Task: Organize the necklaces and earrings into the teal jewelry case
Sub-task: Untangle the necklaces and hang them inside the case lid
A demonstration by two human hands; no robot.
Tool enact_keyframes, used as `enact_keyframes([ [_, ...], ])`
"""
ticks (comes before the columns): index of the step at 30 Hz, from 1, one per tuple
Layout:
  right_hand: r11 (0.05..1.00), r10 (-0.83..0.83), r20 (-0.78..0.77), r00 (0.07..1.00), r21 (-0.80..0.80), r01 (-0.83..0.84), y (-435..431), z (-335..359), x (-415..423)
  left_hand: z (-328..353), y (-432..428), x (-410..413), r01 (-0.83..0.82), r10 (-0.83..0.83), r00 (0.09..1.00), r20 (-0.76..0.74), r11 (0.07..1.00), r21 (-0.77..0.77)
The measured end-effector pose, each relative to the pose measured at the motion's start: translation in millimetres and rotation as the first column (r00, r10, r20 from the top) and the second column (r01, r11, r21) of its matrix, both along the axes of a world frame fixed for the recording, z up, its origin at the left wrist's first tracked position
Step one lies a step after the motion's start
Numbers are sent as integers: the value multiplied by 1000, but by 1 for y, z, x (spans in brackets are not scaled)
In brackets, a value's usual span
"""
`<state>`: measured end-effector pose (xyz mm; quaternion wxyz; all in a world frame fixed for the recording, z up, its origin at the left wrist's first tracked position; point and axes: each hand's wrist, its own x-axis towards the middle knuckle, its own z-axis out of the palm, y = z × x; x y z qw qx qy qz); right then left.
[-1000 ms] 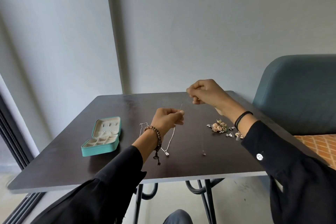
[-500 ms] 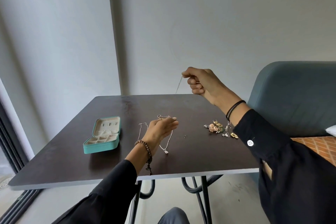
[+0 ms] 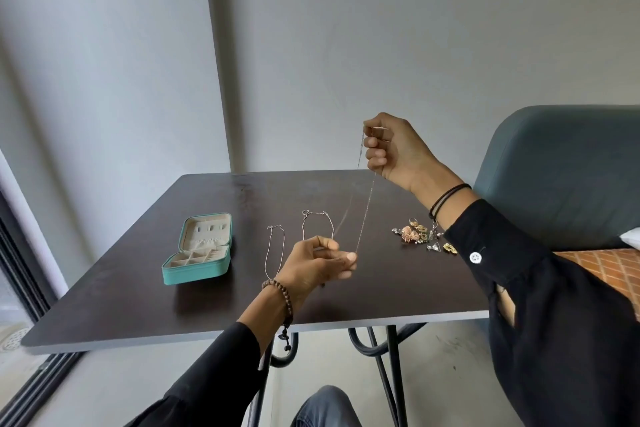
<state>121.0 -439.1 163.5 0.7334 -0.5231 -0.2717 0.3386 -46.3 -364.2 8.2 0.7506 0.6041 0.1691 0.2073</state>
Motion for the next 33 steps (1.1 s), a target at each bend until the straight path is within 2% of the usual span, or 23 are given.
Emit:
enact_keyframes([
  [5, 999, -43, -20, 999, -23, 43, 11, -12, 13, -4, -10, 5, 88, -77, 994, -77, 985, 146],
  [10, 994, -105, -13, 994, -34, 105, 21, -24, 24, -4, -12, 10, 72, -51, 994, -95, 968, 240],
  [19, 968, -207, 145, 968, -111, 223, 41, -47, 45, -7, -9, 11, 63, 57, 978, -201, 837, 544],
  [22, 967, -201, 173, 964, -120, 223, 45, -56, 51, -12, -9, 13, 121, 49, 967, -248, 773, 623],
  [25, 967, -190, 187, 964, -136, 217, 49, -63, 56, -15, -10, 14, 183, 42, 963, -267, 627, 758],
  [28, 963, -181, 215, 960, -158, 217, 52, -69, 64, -20, -13, 14, 143, 192, 957, -218, 341, 929],
  [30, 960, -188, 223, 957, -163, 227, 52, -74, 71, -23, -15, 13, 66, 272, 956, -107, 156, 986],
  [32, 957, -186, 240, 953, -176, 231, 52, -77, 78, -26, -16, 15, -33, 243, 969, 35, -14, 999],
  [33, 955, -178, 255, 950, -190, 230, 52, -79, 80, -26, -15, 18, -65, 203, 976, 76, -61, 996],
])
